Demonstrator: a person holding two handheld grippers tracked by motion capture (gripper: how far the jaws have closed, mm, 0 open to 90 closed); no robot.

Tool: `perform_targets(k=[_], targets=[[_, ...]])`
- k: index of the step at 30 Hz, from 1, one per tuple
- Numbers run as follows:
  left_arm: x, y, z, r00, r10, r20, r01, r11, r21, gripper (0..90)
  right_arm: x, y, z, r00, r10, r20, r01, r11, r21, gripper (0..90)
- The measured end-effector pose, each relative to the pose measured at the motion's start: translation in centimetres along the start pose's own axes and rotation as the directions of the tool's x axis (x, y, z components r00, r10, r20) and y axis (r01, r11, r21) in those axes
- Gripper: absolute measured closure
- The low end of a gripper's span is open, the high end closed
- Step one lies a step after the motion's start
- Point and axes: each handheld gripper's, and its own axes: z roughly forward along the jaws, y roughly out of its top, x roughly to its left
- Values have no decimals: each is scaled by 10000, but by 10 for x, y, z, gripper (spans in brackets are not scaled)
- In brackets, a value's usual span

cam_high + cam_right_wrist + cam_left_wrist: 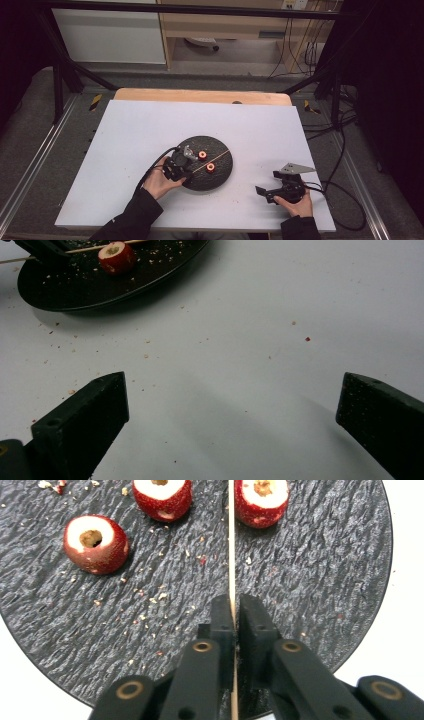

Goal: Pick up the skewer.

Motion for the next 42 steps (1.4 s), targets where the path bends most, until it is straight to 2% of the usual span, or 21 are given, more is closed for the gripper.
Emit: perform_targets(k=[9,16,24,31,42], targets=[[-1,-1,-3,10000,-23,-8,23,10000,-84,878,0,0,0,10000,2,13,-2,10000,-2,13],[1,-6,-13,9998,-187,70,191,9981,-589,879,0,0,-1,10000,69,25,-69,10000,-15,13],[5,-21,-25,9990,-440,65,445,9912,-1248,879,0,0,0,10000,71,49,-71,10000,23,13],[12,-42,-33,9966,-813,112,820,9799,-1818,879,1,0,1,9999,139,60,-139,9999,82,13],[16,-74,-45,9913,-1294,229,1306,9508,-2811,879,1,1,1,9996,235,163,-238,9996,154,13]])
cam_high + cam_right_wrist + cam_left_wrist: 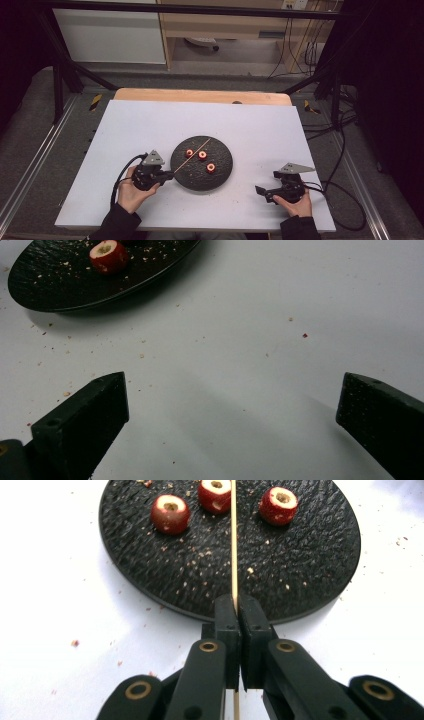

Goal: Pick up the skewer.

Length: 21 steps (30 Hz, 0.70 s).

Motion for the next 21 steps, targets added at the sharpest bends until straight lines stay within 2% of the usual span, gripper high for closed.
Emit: perform_targets(k=[8,14,21], targets=[[4,-17,-10,9998,-172,-124,166,9990,-422,880,5,5,3,10000,-69,-33,69,10000,40,12],[7,-30,-16,9992,-403,11,402,9963,-758,880,9,9,7,9996,-268,9,268,9996,87,11],[8,-39,-20,9994,-343,-5,341,9943,-1009,880,18,15,12,9994,-348,-42,348,9993,164,10]])
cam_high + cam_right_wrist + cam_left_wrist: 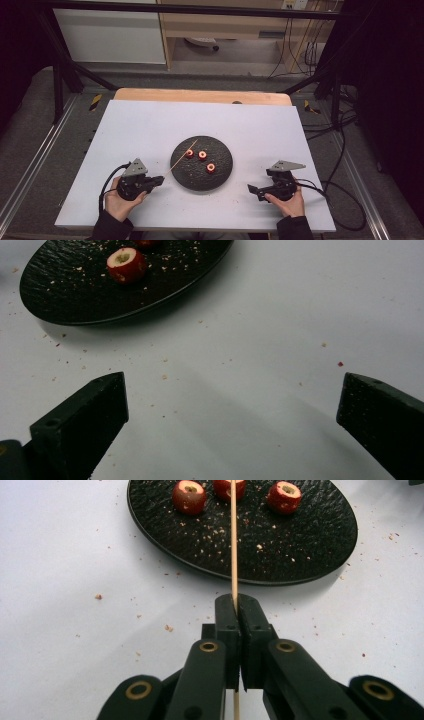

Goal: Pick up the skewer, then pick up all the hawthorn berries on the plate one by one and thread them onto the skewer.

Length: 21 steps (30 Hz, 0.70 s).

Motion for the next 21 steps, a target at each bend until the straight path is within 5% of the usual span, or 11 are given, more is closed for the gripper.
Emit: perform_targets(k=[21], targets=[[0,-11,-9,9997,63,225,-56,9995,-299,880,21,23,14,9998,-181,-113,183,9997,166,7]])
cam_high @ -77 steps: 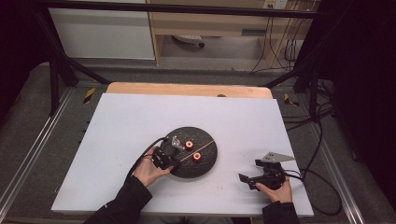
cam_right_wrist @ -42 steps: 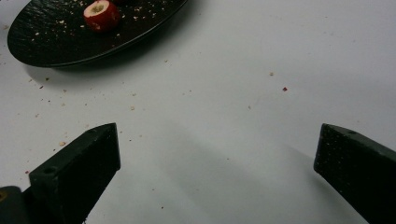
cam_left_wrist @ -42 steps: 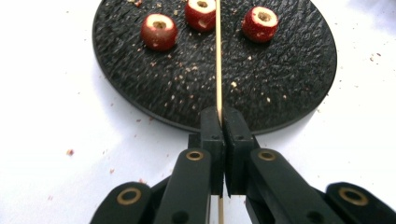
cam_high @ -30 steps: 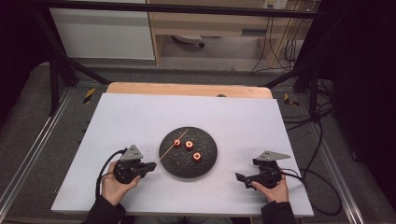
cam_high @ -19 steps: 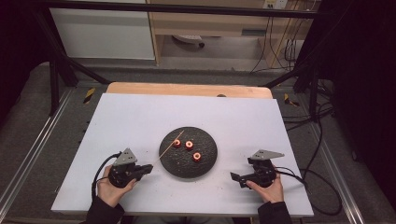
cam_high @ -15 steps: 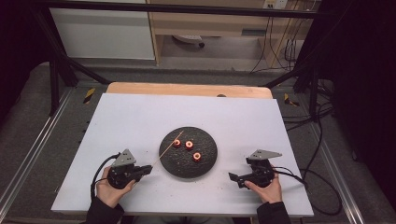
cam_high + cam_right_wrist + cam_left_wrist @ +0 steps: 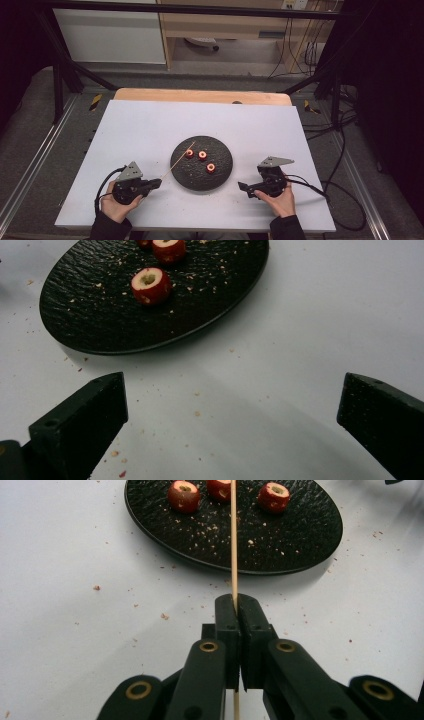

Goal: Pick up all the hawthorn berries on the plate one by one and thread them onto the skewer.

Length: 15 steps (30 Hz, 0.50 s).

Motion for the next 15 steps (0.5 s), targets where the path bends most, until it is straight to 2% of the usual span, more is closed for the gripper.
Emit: perform_targets(k=[9,15], targets=[[0,-4,-2,10000,15,30,-15,10000,15,880,19,30,10,9993,-342,-166,340,9993,-141,7],[0,-4,-3,10000,35,23,-36,10000,29,880,33,55,25,9970,-768,-116,770,9968,222,9]])
